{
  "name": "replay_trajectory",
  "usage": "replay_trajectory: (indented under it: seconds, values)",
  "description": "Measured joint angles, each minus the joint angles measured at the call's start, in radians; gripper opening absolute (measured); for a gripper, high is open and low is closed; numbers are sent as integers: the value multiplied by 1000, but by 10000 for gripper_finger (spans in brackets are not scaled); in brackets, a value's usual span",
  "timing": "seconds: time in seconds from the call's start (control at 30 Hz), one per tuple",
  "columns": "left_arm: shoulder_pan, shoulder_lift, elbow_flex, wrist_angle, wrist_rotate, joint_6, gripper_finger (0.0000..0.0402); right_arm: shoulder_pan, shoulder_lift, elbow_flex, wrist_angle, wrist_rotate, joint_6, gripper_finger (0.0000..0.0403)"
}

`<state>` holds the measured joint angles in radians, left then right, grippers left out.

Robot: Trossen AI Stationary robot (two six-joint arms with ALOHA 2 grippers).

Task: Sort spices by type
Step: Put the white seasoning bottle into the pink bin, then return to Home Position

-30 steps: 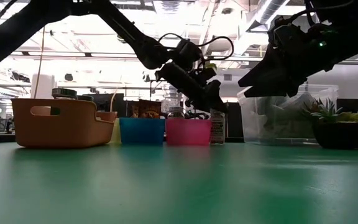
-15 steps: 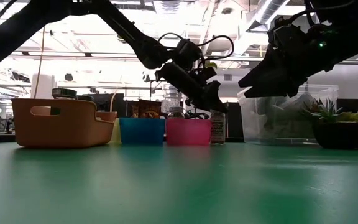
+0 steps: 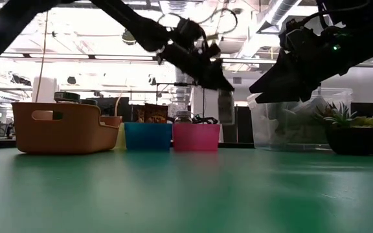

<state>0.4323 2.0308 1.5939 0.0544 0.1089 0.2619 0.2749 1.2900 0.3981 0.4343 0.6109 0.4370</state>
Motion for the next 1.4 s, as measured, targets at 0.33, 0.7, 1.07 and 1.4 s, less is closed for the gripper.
replay_trajectory:
  seconds: [0.33,0.7,1.07,1.4]
  values:
    - [0,-153,0,-309,23,49,197,14,0,0,-9,4,0,292]
    - [33,-159,-196,-99,-20,-19,197,26,0,0,18,16,0,292]
    - [39,-158,-339,55,-49,4,225,17,0,0,17,17,-3,292]
    - [39,-150,-337,73,-56,-26,243,17,0,0,18,18,-2,292]
